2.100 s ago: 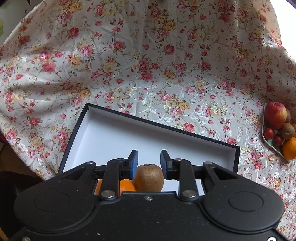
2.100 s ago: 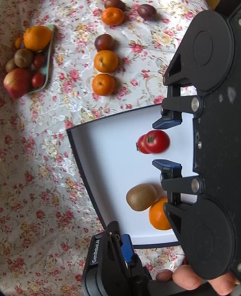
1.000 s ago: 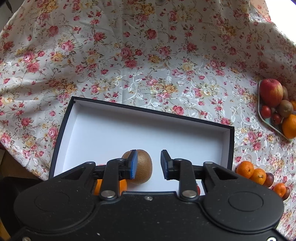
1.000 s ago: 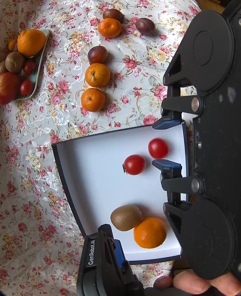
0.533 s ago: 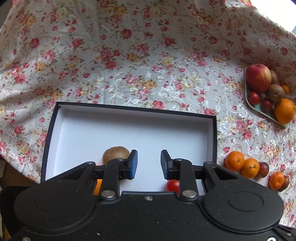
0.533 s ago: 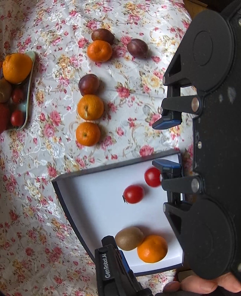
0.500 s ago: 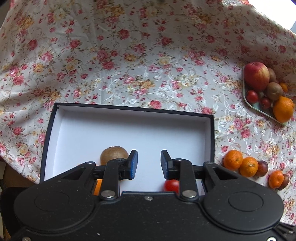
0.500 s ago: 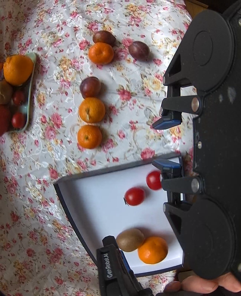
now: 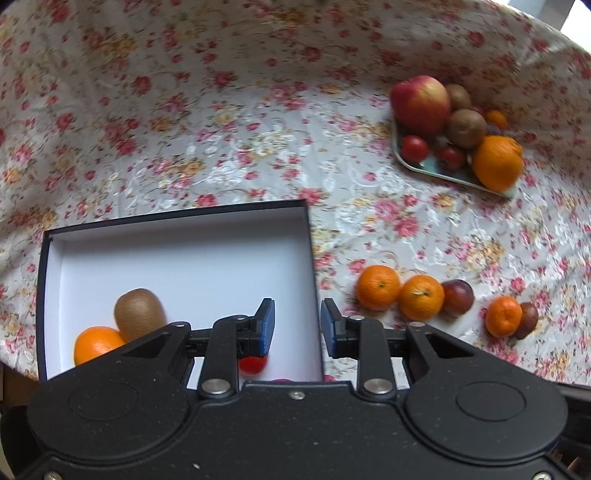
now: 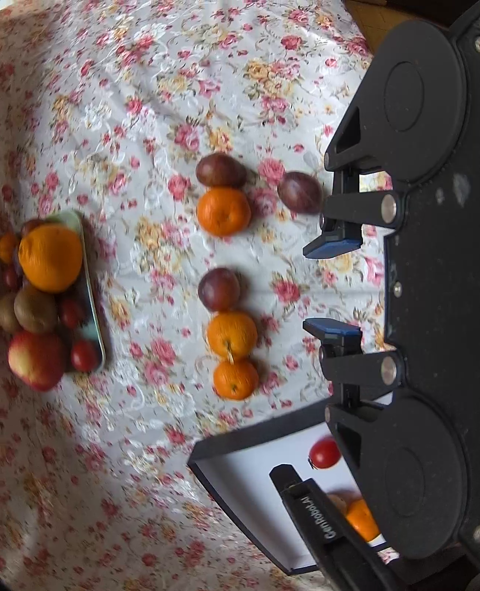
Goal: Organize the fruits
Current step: 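Withdraw both open grippers from the box toward the fruit row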
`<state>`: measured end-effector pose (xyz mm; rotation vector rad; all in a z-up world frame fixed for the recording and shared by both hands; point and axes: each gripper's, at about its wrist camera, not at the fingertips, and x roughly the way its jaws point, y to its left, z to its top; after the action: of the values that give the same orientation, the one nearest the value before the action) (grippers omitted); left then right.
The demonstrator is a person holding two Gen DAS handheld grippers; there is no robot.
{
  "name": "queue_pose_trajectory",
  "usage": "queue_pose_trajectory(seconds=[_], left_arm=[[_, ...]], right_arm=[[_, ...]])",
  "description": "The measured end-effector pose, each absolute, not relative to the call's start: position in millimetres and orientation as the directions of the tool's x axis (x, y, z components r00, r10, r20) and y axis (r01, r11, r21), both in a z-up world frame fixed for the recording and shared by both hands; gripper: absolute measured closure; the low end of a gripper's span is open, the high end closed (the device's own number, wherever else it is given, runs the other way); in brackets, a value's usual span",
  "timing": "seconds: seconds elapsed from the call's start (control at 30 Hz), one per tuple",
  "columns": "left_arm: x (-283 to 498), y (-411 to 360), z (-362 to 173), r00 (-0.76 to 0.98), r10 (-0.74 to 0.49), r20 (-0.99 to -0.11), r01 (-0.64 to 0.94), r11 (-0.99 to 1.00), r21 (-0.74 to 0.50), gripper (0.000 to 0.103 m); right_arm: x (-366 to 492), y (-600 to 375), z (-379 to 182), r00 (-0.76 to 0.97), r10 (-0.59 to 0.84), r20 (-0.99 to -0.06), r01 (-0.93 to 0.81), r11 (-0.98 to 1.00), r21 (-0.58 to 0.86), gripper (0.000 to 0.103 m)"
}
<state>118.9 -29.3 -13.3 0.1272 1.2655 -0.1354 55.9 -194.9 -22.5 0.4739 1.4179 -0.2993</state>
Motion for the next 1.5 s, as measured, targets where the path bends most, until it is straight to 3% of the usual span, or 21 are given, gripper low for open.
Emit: queue_pose_trajectory(seconds=[0.57,1.17,1.5], left_arm=[[98,-103,-35,0.206,-0.100,-0.973,0.287,0.957,-0.038,0.065],[114,-100,-42,0.242,-0.134,-0.961,0.190,0.978,-0.088,0.065],[134,-104,-47,0.256,-0.093,-0.962,0.181,0.982,-0.047,0.065]], right_arm=[[32,-278,-36,0.096,0.037,-0.995,0.616,0.783,0.089,0.064],[22,-299,-33,0.158,-0.008,-0.987,0.704,0.702,0.108,0.064],[32,-299,-35,0.155,0.005,-0.988,0.700,0.705,0.114,0.064]])
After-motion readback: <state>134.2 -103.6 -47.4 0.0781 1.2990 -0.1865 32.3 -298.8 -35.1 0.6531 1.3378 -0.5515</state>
